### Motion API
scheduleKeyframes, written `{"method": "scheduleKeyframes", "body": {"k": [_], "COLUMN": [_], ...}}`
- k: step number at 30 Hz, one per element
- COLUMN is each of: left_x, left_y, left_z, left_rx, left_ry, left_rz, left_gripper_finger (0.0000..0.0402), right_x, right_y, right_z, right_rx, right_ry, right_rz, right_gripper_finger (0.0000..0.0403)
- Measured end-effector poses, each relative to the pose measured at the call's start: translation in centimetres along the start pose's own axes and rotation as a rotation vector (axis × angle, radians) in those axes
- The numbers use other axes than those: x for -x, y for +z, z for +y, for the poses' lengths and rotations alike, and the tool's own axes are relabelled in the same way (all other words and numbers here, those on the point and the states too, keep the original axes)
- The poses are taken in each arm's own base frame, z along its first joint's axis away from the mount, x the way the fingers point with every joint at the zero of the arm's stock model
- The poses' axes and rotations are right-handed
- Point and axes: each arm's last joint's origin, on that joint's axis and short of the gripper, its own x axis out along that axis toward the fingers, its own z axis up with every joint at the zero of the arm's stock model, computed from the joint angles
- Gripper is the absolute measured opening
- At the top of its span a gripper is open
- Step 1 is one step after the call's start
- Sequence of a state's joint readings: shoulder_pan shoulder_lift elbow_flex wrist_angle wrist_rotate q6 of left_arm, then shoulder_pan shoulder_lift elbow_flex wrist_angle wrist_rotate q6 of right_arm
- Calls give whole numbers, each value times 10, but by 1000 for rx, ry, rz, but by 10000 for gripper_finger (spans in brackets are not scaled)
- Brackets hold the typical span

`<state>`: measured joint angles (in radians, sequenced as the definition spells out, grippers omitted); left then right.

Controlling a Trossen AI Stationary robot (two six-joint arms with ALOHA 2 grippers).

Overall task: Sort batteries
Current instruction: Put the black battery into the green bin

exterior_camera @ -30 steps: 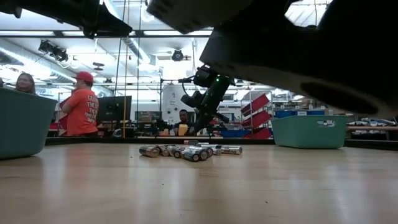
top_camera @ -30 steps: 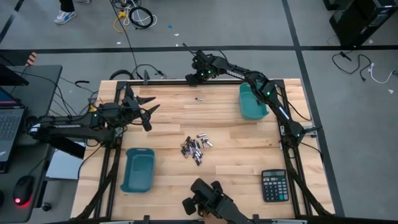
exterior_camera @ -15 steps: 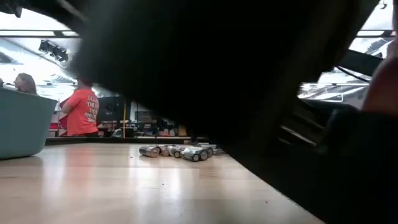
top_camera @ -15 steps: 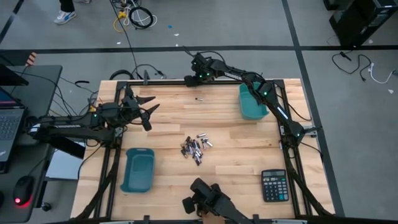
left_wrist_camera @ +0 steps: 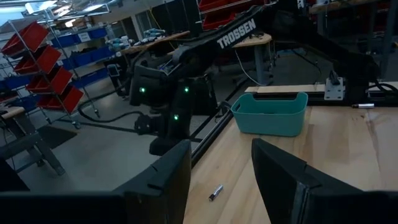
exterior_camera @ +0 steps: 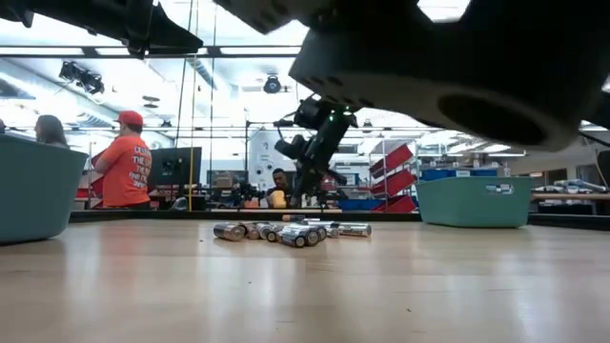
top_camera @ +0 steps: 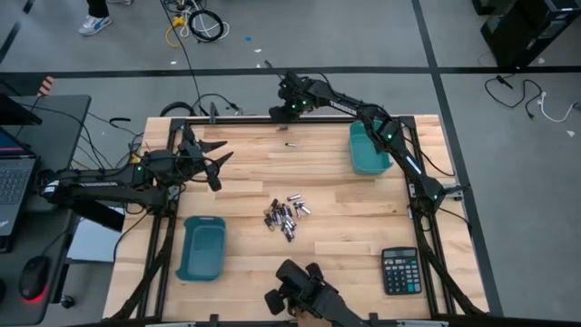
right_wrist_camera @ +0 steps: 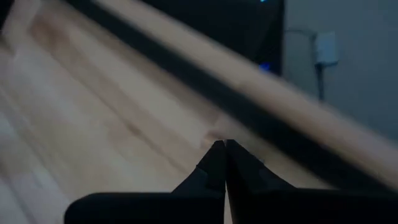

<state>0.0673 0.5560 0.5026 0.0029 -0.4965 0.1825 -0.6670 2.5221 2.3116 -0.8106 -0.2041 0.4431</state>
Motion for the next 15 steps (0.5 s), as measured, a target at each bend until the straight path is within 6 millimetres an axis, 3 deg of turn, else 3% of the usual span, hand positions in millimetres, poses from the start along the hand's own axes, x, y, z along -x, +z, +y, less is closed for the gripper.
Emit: {"method": "scheduleKeyframes", "body": {"k": [5,15], "left_x": [0,0], "left_y": [0,0], "left_z": [0,0], "left_rx": [-6,-6], "left_ry": [0,1], "left_rz": [0,-5], "left_gripper_finger": [170,170], "right_x": [-9,-24], "right_y": [-6,-24], "right_z": [-8,-7], "right_rx": [-16,5], "right_ry": [-108,-67], "right_rz": [9,110], "right_gripper_finger": [0,0]}}
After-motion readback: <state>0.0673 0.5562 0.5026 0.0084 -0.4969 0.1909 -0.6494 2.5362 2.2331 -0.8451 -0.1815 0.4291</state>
